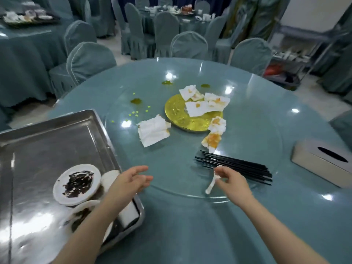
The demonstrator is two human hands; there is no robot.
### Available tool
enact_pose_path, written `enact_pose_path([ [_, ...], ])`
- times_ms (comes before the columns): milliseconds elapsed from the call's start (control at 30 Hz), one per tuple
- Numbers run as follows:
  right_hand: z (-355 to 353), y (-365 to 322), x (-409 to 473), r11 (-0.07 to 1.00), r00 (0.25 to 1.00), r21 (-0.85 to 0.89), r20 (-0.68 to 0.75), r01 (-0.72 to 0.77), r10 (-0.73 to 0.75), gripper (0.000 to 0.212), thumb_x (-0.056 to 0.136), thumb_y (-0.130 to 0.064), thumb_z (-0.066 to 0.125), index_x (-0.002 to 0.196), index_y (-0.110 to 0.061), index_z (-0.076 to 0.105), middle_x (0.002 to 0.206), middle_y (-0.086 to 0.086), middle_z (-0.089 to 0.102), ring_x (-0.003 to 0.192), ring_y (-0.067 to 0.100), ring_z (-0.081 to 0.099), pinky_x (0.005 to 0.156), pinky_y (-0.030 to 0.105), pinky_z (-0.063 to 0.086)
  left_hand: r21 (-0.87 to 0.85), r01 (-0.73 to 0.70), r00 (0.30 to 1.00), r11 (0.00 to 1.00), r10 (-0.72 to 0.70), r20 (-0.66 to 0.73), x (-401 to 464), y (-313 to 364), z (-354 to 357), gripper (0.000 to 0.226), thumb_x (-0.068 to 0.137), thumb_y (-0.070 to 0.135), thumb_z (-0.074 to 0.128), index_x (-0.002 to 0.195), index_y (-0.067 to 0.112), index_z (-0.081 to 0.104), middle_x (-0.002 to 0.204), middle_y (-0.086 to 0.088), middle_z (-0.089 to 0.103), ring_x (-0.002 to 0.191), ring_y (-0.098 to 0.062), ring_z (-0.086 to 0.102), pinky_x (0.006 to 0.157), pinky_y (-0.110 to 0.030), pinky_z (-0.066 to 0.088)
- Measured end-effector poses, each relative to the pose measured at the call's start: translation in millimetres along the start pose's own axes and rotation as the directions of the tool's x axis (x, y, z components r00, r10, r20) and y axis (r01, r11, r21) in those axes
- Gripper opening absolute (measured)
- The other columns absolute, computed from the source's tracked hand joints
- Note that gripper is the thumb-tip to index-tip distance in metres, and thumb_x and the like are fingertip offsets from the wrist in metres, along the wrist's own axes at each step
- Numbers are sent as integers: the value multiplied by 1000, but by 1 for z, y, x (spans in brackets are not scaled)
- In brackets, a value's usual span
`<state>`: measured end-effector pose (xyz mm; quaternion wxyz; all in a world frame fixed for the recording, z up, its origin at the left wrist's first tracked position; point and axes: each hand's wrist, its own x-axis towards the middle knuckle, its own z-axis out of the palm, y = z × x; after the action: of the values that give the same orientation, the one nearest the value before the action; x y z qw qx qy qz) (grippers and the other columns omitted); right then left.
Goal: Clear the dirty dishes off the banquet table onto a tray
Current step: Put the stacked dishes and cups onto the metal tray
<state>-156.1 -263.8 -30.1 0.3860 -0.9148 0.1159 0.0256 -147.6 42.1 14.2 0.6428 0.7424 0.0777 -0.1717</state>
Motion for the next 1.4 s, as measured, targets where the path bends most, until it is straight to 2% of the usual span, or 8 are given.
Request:
enact_pose_path([
  [133, -35, 74, 31, 979, 999, -205, 38, -9, 17, 58, 79, -16, 71, 133, -15, 51, 133, -1, 55, 127, 15, 48, 102, 20, 33, 99, 60, 998, 993, -60, 0, 34, -13, 73, 27, 92, -5, 49, 117, 7, 54, 86, -4, 66, 70, -13, 61, 57, -13, 47],
  [267, -54, 120, 69, 901, 990, -432, 137, 39, 23, 87, 80, -32, 70, 150, -12, 23, 157, 6, 21, 145, 24, 14, 117, 32, 13, 345, 76, 996, 936, -89, 23, 62, -28, 134, 31, 88, 4, 59, 118, 11, 57, 89, 1, 61, 67, -10, 56, 68, -25, 47],
  [367, -59, 135, 95, 827, 970, -549, 243, 121, 20, 97, 79, -43, 64, 152, -13, 7, 160, 4, 3, 147, 28, -1, 120, 39, 10, 568, 46, 994, 821, -94, 55, 74, -36, 167, 31, 87, 23, 63, 117, 21, 56, 87, 13, 57, 69, -1, 53, 62, -12, 41],
  [600, -47, 137, 121, 775, 964, -586, 245, 234, -106, 69, 79, -26, 51, 143, -17, 25, 140, 4, 30, 128, 27, 28, 107, 40, 22, 855, 14, 990, 518, -126, 61, 95, -42, 228, 55, 84, 50, 61, 123, 17, 42, 118, -1, 48, 102, -21, 52, 76, -26, 36],
  [867, -37, 125, 119, 824, 944, -525, 328, 214, -36, 54, 73, -23, 60, 122, -20, 40, 118, 3, 38, 112, 24, 36, 90, 33, 31, 981, -40, 999, 190, -21, 45, 94, -56, 244, 22, 92, 6, 41, 113, 8, 40, 118, -10, 48, 102, -22, 53, 70, -26, 33],
  [1033, -32, 119, 109, 807, 935, -550, 355, 213, -4, 40, 78, -28, 60, 110, -13, 42, 110, 5, 39, 105, 24, 37, 86, 33, 39, 964, -59, 994, 261, -73, 81, 81, -58, 230, 18, 89, 2, 40, 104, 11, 36, 113, -11, 49, 94, -25, 52, 68, -27, 31],
  [1233, -25, 106, 103, 824, 932, -524, 362, 218, -16, 40, 82, -23, 61, 117, -10, 46, 111, 9, 51, 101, 24, 47, 82, 30, 43, 927, -20, 999, 374, -33, 34, 59, -53, 183, 16, 90, 3, 33, 85, 16, 25, 72, 1, 38, 58, -17, 34, 56, -32, 26],
  [1400, -17, 91, 98, 785, 942, -582, 335, 211, -5, 25, 80, -22, 63, 95, -9, 48, 96, 8, 51, 92, 25, 52, 70, 28, 38, 893, 30, 999, 449, 13, -40, 37, -48, 140, 12, 95, 9, 31, 85, 14, 27, 68, 1, 37, 56, -18, 35, 51, -34, 22],
])
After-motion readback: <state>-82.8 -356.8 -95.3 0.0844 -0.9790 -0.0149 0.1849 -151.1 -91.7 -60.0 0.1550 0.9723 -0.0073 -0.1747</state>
